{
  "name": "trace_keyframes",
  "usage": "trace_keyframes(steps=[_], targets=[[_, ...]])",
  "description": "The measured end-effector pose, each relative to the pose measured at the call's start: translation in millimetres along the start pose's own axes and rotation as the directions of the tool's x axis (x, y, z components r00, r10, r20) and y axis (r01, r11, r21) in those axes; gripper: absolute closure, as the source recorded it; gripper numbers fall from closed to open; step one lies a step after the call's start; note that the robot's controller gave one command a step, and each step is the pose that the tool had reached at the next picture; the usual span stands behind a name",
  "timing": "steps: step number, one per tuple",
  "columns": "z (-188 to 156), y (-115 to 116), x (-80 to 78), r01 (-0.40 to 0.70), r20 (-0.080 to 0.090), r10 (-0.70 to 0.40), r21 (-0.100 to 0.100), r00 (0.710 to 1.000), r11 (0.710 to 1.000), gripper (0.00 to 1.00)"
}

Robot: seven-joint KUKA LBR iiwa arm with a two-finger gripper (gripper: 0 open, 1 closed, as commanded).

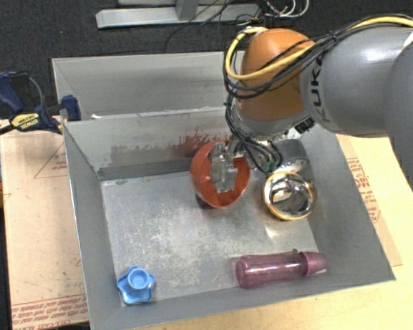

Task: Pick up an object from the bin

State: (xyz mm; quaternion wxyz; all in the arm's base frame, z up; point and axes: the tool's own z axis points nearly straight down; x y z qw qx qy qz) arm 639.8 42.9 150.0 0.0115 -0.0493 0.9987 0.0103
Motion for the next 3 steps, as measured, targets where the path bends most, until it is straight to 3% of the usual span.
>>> trace_keyframes(steps=[1,2,3], targets=[[45,-80,10.1,-0.001,-0.01,0.001,0.013,1.0,1.0,1.0],[19,-27,10.2,0.042,0.007,-0.042,0.001,0.999,0.999,1.0],[19,-27,10.2,0.042,0.007,-0.042,0.001,0.999,0.999,1.0]])
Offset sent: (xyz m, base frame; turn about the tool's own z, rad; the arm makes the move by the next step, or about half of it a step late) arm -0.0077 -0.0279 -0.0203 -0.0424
